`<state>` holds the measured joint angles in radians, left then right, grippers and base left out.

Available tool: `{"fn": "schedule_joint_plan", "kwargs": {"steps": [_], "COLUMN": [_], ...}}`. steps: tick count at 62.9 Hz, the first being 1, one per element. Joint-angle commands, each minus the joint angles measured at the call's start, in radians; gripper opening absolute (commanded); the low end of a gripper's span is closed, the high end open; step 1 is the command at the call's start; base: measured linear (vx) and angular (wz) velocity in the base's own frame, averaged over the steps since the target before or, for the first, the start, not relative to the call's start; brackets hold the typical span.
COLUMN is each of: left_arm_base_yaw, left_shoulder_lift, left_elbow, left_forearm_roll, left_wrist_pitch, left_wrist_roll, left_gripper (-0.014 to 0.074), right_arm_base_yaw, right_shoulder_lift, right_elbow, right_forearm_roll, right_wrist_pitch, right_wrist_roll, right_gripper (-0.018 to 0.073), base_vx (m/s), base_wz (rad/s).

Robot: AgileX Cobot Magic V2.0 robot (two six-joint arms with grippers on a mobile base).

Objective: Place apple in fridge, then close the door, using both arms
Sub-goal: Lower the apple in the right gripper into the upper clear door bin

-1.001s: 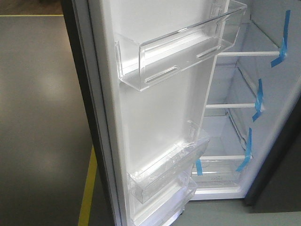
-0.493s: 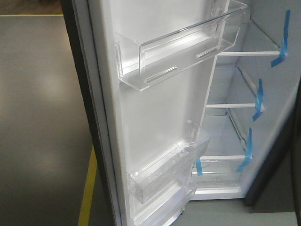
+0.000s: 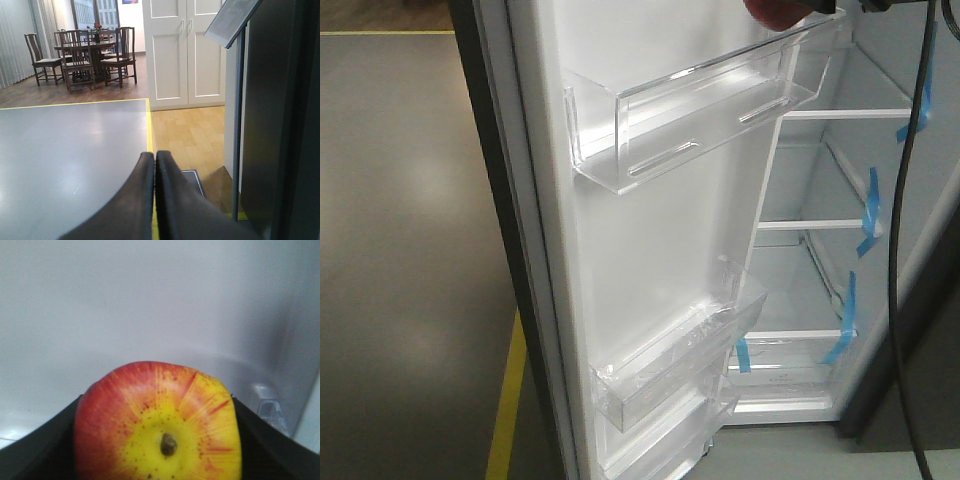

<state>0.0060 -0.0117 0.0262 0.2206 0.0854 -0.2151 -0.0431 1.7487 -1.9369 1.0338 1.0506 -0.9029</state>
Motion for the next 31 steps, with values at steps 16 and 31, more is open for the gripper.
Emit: {"fn": "schedule_joint_plan", "kwargs": {"steps": [16,31], "left_arm_base_yaw": [-0.006,-0.006], "left_shoulder_lift": [-0.015,-0.015], "left_elbow": [0.028,0.028], "left_forearm_roll": [-0.007,-0.007], "left_wrist_pitch": [-0.076,-0.076], "left_wrist_roll": [-0.002,-0.002], "left_gripper": [-0.0007,-0.0007], "right_arm_base_yaw": [-0.003,-0.003], "right_shoulder_lift": [-0.043,-0.043], "right_elbow": [-0.036,-0.036], "right_forearm_roll": [0.076,0.102], "right_wrist_pitch": [-0.031,-0.039], "right_wrist_roll": [-0.012,-0.012], "right_gripper": [0.0539,0.0581], "base_vx": [0.00,0.00], "base_wz": [0.00,0.00]}}
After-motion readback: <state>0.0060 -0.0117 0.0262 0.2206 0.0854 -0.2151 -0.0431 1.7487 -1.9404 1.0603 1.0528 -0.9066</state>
